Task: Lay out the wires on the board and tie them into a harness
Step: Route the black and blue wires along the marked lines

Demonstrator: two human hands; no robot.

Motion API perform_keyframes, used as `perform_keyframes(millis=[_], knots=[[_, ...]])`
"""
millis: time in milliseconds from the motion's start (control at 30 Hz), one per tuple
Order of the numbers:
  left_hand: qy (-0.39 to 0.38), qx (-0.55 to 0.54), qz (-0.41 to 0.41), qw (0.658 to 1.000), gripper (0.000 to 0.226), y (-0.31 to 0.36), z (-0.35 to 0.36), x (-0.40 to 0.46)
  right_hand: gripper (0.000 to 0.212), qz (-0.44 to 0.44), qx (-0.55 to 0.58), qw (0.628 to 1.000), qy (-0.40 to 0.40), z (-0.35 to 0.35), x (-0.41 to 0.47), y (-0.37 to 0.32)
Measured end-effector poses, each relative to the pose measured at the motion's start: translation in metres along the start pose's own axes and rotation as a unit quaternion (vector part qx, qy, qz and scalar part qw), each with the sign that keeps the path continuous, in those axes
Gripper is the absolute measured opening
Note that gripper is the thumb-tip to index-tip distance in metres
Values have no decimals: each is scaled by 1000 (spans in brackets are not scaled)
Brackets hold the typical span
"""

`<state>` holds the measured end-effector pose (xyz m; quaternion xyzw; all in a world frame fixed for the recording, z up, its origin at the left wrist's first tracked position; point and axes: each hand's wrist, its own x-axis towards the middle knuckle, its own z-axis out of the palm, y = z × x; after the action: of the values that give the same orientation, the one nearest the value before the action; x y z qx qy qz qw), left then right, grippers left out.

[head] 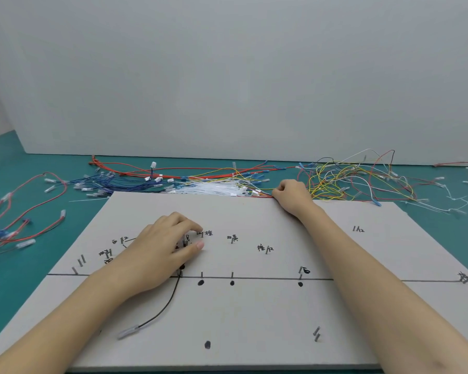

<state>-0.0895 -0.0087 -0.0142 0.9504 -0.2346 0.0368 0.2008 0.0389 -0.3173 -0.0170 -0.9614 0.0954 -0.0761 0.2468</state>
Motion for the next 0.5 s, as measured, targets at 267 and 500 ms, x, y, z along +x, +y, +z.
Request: perform_keyframes(millis=[267,500], knots=[[6,3,6,1000,32,-1,1,-1,39,-9,-117,993,-11,4,3,-9],[11,2,8,1000,31,-1,1,-1,24,17,-29,999,-17,-7,8,-9]])
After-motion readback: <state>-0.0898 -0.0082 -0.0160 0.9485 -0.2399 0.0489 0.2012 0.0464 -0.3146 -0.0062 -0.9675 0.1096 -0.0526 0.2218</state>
